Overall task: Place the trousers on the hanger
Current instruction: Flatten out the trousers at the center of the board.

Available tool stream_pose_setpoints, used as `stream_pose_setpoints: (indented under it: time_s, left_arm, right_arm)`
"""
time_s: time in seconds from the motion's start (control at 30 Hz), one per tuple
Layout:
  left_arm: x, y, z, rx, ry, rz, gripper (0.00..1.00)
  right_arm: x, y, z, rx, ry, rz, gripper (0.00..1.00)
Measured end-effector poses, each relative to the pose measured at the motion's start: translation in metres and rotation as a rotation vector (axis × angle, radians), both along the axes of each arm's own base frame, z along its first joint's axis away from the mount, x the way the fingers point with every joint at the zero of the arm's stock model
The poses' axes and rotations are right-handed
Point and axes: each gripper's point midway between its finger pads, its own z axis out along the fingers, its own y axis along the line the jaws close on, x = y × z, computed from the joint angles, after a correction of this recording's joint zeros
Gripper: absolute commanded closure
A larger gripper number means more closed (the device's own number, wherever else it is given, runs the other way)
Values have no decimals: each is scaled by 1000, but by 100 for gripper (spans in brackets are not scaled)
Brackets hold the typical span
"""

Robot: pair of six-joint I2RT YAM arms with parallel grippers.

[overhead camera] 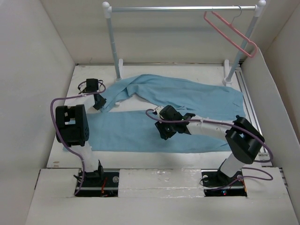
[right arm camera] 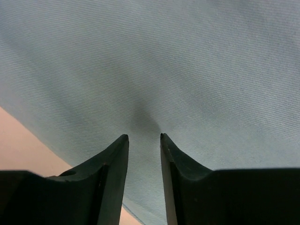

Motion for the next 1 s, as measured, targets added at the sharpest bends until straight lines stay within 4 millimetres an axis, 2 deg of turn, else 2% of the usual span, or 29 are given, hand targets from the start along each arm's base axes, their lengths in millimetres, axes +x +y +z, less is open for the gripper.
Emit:
stream_pose_setpoints:
  time_s: [0.07, 0.17, 0.2, 0.27, 0.33, 0.37, 0.47, 0.5, 0.6, 0.7, 0.8, 0.87, 0.97, 1.0]
  left_arm:
    - [2, -1, 1, -2, -10, -3, 100]
    - [2, -1, 2, -4, -11, -9, 100]
    - [2, -2, 2, -5, -13, -11, 100]
    - [2, -3, 6, -8, -17, -16, 100]
    - [1, -2, 11, -5, -24, -20, 100]
    - [1, -2, 14, -2, -28, -21, 100]
    - [-1, 2, 24, 10, -42, -14, 100]
    - [-2, 5, 26, 13, -44, -10, 100]
    - [-7, 25, 38, 12, -60, 31, 100]
    - [-18, 63, 56, 13, -97, 120, 100]
    - [-28, 92, 76, 26, -138, 196, 100]
    - [-29, 98, 85, 29, -150, 212, 100]
    - [-20, 93, 87, 5, -143, 187, 100]
    - [-14, 92, 87, -2, -139, 177, 88]
  right_arm:
    - [0, -2, -6, -17, 4, -3, 68]
    - [-2, -2, -13, -40, 9, 4, 71]
    - [-4, -2, -14, -45, 10, 8, 69]
    - [-11, -1, -18, -53, 14, 21, 55]
    - [-15, 1, -19, -53, 12, 37, 57]
    - [-15, 2, -19, -54, 8, 40, 68]
    - [-15, 4, -21, -54, 1, 46, 83]
    - [-14, 4, -21, -56, -4, 44, 92]
    - [-14, 4, -22, -61, -13, 53, 100]
    - [-19, 6, -22, -61, -27, 85, 100]
    - [-34, 7, -22, -61, -33, 142, 100]
    - [-49, 7, -23, -62, -22, 190, 100]
    - [-71, 1, -23, -76, 10, 256, 100]
    - [-77, -3, -23, -82, 23, 271, 90]
